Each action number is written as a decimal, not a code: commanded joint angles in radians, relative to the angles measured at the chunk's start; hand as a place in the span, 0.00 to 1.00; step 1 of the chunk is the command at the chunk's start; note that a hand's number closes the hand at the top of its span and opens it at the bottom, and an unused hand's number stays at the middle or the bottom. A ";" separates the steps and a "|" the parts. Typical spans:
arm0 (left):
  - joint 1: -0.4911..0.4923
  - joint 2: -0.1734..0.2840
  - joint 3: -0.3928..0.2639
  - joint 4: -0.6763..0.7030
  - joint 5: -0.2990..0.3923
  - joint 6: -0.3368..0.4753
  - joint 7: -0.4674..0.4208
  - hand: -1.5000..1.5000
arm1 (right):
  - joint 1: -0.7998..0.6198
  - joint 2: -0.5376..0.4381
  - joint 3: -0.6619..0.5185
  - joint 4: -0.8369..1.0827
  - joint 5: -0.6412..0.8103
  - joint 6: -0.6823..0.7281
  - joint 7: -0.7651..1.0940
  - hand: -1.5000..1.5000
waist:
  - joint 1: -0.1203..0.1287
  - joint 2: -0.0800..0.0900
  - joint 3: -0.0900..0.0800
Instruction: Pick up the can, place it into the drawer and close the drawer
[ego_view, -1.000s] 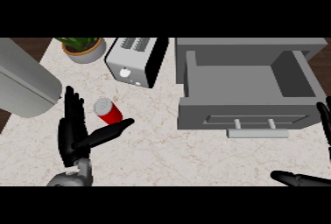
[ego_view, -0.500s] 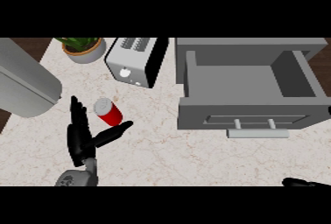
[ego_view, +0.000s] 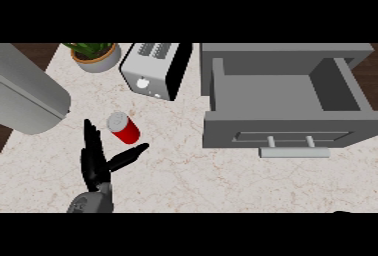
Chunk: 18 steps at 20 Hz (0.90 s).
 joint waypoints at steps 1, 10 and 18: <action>-0.097 -0.010 0.043 0.211 0.082 -0.019 -0.143 0.00 | 0.059 0.032 0.010 -0.021 0.010 0.031 -0.045 0.00 | -0.005 0.001 0.000; -0.165 0.037 0.203 0.479 0.153 -0.153 -0.320 0.00 | 0.028 0.042 0.013 -0.025 0.045 0.021 -0.002 0.00 | -0.005 0.002 -0.001; -0.339 0.107 0.217 0.611 0.149 -0.211 -0.276 0.00 | 0.003 0.015 -0.044 0.007 -0.015 0.065 -0.011 0.00 | -0.007 0.002 0.000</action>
